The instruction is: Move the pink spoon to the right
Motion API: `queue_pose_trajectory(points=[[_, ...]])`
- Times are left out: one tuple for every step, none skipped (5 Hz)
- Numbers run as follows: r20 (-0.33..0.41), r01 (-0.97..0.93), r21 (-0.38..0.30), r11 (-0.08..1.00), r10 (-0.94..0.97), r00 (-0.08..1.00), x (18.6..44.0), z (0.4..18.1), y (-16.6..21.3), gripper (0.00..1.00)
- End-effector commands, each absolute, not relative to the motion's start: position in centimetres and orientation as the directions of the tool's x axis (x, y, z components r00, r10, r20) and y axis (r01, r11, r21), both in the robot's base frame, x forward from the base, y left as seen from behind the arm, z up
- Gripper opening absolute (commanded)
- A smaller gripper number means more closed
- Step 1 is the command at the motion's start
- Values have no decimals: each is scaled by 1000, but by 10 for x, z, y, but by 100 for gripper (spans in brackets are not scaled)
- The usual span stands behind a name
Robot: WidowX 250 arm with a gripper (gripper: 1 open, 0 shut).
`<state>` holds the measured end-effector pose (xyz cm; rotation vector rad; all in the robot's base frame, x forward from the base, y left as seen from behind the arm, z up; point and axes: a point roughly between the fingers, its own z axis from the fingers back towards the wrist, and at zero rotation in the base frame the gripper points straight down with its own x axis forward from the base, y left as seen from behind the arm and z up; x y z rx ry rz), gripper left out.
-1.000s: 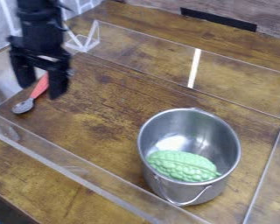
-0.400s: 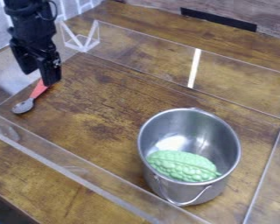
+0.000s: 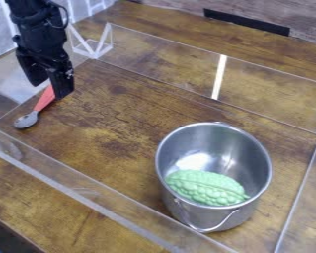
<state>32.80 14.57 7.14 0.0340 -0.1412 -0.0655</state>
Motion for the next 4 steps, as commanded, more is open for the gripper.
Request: queue_pose_trajectory(points=[[180,79,50,996,-87,980,333,82,146,100],[178,116,38,993,-121,977,335,78,140,100],[176,74,28,997,-77,981,331,73,152,100],[177,26,22,999,-30,984,327,69,165,100]])
